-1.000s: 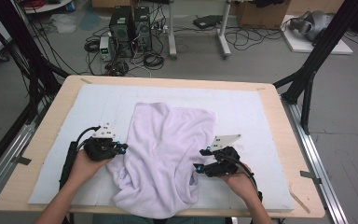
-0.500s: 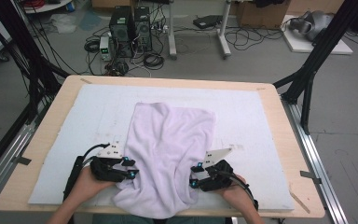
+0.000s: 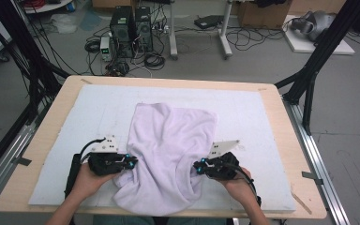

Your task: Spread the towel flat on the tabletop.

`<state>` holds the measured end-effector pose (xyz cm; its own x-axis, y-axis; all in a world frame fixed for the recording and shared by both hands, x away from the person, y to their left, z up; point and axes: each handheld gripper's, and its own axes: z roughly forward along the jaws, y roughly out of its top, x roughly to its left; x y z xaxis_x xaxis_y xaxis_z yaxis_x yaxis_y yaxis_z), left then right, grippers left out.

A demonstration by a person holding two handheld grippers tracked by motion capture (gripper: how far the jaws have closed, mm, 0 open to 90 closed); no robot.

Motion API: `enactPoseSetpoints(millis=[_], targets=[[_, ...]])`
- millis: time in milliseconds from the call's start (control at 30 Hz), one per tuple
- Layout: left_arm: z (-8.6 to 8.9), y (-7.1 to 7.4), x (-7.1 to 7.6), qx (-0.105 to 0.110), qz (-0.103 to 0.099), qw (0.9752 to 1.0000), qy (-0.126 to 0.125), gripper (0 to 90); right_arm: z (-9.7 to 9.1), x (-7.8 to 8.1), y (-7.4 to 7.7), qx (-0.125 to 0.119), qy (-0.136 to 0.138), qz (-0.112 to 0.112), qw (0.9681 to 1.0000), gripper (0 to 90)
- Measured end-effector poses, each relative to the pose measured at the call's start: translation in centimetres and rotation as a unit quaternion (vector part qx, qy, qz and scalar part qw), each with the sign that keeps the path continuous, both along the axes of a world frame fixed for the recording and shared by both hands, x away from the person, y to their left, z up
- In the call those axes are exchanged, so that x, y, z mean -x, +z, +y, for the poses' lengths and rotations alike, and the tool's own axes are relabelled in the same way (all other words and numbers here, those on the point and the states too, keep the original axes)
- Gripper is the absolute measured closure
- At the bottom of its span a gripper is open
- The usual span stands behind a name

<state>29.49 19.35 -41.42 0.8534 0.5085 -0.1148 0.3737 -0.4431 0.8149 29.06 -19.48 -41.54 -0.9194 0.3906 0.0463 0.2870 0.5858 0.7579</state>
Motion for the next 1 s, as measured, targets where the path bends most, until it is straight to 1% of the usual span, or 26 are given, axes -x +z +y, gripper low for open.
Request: enactPoseSetpoints(millis=[33, 67, 133, 167, 200, 233, 267, 333, 367, 400, 433, 467, 500, 600, 633, 733, 767, 833, 933, 1000], targets=[[0.1, 0.2, -0.4, 0.002, -0.001, 1.0000, 0.009, 84.3, -0.2, -0.9, 0.6, 0.007, -0.011, -0.004, 0.9999, 84.4], [0.2, 0.4, -1.0, 0.001, -0.001, 0.9998, 0.018, 84.3, -0.2, -0.9, 0.6, 0.007, -0.011, -0.004, 0.9999, 84.4], [0.4, 0.5, -2.4, 0.012, 0.005, 0.9990, 0.044, 84.2, -0.3, -2.3, 0.8, 0.012, -0.025, -0.003, 0.9996, 84.4], [0.6, 0.4, -3.2, 0.007, 0.005, 0.9984, 0.056, 84.2, -0.7, -3.8, 0.7, 0.005, -0.039, 0.008, 0.9992, 84.5], [0.7, 0.3, -4.0, 0.007, 0.012, 0.9976, 0.068, 84.2, -0.7, -3.8, 0.7, 0.005, -0.039, 0.008, 0.9992, 84.5], [0.8, 0.2, -4.8, 0.015, 0.022, 0.9965, 0.079, 84.2, -0.9, -4.6, 0.5, 0.004, -0.046, 0.014, 0.9988, 84.5], [0.9, 0.0, -5.6, 0.012, 0.028, 0.9959, 0.085, 84.2, -1.0, -5.4, 0.4, 0.007, -0.052, 0.017, 0.9985, 84.6], [0.9, -0.7, -6.9, 0.013, 0.041, 0.9941, 0.100, 84.0, -1.1, -6.8, 0.0, 0.013, -0.064, 0.025, 0.9975, 84.7], [0.9, -1.2, -7.3, 0.010, 0.047, 0.9935, 0.103, 83.7, -1.1, -7.5, -0.2, 0.019, -0.069, 0.030, 0.9970, 84.6], [0.9, -1.6, -7.6, 0.011, 0.055, 0.9924, 0.109, 82.7, -0.9, -8.1, -0.5, 0.025, -0.070, 0.034, 0.9967, 84.5], [1.0, -1.7, -7.8, 0.016, 0.059, 0.9916, 0.114, 80.3, -0.8, -8.5, -0.8, 0.027, -0.069, 0.038, 0.9965, 84.2], [1.1, -1.7, -7.6, 0.019, 0.055, 0.9915, 0.116, 70.3, -0.4, -8.8, -1.1, 0.032, -0.065, 0.039, 0.9966, 81.4], [1.2, -1.4, -7.4, 0.013, 0.047, 0.9922, 0.114, 70.3, -0.4, -8.8, -1.1, 0.032, -0.065, 0.039, 0.9966, 81.4], [1.7, -0.3, -6.1, 0.018, 0.022, 0.9935, 0.110, 60.8, -0.5, -8.2, -0.5, 0.030, -0.070, 0.024, 0.9968, 72.8], [1.9, 0.2, -5.7, 0.015, 0.014, 0.9941, 0.107, 58.8, -0.7, -7.9, -0.2, 0.025, -0.070, 0.017, 0.9971, 72.0], [2.3, 1.3, -4.3, 0.009, 0.000, 0.9956, 0.093, 55.4, -1.3, -6.4, 1.1, 0.018, -0.068, -0.004, 0.9975, 69.0], [2.4, 1.7, -3.8, 0.005, -0.003, 0.9962, 0.087, 54.3, -1.4, -5.8, 1.5, 0.013, -0.066, -0.013, 0.9976, 68.4], [2.3, 2.1, -2.8, -0.002, -0.015, 0.9970, 0.075, 51.9, -1.6, -4.6, 2.3, 0.006, -0.054, -0.036, 0.9979, 66.9], [1.8, 2.4, -1.4, -0.012, -0.026, 0.9981, 0.055, 48.5, -1.4, -2.7, 2.9, -0.002, -0.041, -0.053, 0.9977, 65.0], [1.5, 2.3, -0.6, -0.015, -0.029, 0.9986, 0.041, 47.6, -1.2, -1.8, 3.0, -0.010, -0.030, -0.058, 0.9978, 63.8]])
